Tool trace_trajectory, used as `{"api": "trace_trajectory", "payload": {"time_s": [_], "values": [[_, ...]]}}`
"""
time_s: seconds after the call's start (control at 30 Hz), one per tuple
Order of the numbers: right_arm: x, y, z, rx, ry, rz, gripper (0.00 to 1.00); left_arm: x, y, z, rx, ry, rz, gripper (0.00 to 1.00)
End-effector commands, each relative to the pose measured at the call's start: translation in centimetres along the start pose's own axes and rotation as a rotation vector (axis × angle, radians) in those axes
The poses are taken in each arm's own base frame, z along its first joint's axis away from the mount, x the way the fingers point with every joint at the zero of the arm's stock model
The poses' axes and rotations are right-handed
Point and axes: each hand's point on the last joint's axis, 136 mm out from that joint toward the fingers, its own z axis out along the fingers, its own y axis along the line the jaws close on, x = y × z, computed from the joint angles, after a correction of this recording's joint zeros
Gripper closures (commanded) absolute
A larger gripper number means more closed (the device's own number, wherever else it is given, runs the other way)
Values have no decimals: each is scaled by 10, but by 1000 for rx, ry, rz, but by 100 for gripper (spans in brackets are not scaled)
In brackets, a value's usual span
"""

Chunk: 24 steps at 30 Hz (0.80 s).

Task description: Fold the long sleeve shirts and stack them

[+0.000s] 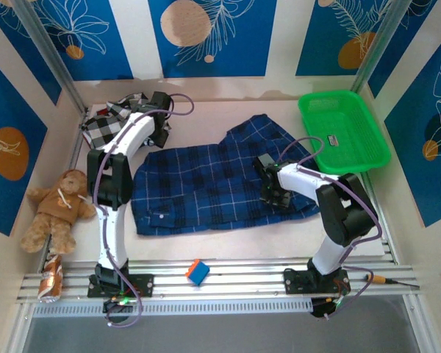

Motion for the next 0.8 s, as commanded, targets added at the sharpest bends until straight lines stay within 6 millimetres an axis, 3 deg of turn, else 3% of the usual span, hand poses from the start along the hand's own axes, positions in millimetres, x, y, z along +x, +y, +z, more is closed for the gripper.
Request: {"api": "trace_trajectory", "payload": {"time_s": [0.0, 0.07, 0.13, 0.27, 0.37, 0.53, 0.67, 0.77], "values": [[30, -34, 3, 153, 87, -19, 51, -15, 41, -58, -47, -134, -184, 26], [34, -38, -3, 161, 82, -23, 51, -9, 31, -94, 52, -205, -235, 22], [39, -43, -7, 163, 85, -22, 51, 5, 7, -120, 175, -249, -261, 19], [48, -55, -13, 173, 87, -11, 51, 52, -60, -135, 433, -214, -289, 18], [48, -60, -20, 166, 64, -4, 50, 87, -87, -115, 490, -139, -338, 22], [27, -40, -41, 46, -27, -29, 48, 113, -110, -82, 515, -45, -386, 30], [18, -14, -38, -45, -29, -46, 48, 127, -95, -38, 436, 26, -452, 33], [18, -20, -20, 36, 20, -9, 51, 139, -79, -10, 386, 84, -505, 35]]}}
